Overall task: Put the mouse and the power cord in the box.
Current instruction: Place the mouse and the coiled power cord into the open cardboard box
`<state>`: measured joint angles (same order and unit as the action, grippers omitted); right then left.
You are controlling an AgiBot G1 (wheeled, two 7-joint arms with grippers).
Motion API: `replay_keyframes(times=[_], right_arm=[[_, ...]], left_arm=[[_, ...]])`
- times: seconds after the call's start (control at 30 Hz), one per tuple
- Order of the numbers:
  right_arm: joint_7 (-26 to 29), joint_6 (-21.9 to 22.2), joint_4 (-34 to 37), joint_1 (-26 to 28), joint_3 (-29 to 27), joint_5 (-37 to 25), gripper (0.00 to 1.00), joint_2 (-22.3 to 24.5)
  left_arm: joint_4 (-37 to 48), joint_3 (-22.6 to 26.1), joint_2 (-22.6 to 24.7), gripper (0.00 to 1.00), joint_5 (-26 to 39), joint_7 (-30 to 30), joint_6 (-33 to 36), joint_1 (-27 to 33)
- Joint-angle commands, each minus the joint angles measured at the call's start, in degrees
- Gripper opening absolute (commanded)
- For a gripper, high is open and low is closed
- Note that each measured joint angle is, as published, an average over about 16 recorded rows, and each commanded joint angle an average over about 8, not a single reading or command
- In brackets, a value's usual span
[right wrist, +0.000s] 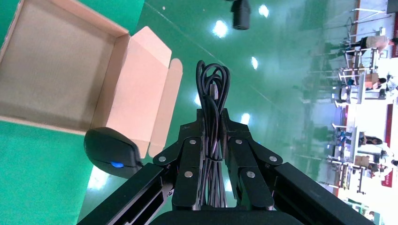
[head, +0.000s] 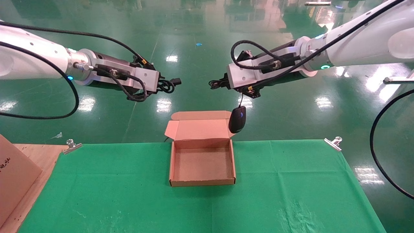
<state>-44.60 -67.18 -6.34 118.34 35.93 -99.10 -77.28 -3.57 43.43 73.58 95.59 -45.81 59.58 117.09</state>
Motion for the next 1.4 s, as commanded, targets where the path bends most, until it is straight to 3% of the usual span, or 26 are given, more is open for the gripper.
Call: replay_keyframes(times=[0.03,0.3,0.53,0.8,1.13,1.17,1.4], right_arm=[[0.12,0.28,-0.59,-0.07,0.03,0.28,0.0,-0.12],[0.71,0.69,0.25,0.32,-0.43,1.73,0.0,0.66],[0.11,-4.9,1.8,1.35,-0.73,2.64,0.0,1.34],[-0.85,-10.65,3.77,1.53,-0.99,3.3,0.0,2.1],[-1.8,-12.55,5.41,0.19,-1.02,3.4,0.0,2.93],[-1.86,-12.53,5.52,0.04,-1.0,3.38,0.0,2.99],[-2.44,-11.94,6.11,-1.14,-0.85,3.15,0.0,3.47]], left_arm=[[0.56,-0.22,0.23,0.0,-0.33,-0.52,0.23,0.26],[1.87,0.76,2.06,0.0,1.09,-2.23,-4.0,-2.44],[-1.99,2.3,4.42,0.0,2.65,-2.77,-12.65,-9.69],[-11.53,3.03,5.04,0.0,-1.85,1.89,-17.66,-18.87],[-18.55,8.22,4.94,0.02,-8.86,10.89,-20.16,-24.39],[-18.75,8.7,4.91,0.07,-9.51,11.49,-20.11,-24.43],[-19.34,12.38,4.81,0.92,-12.4,13.17,-20.75,-24.02]])
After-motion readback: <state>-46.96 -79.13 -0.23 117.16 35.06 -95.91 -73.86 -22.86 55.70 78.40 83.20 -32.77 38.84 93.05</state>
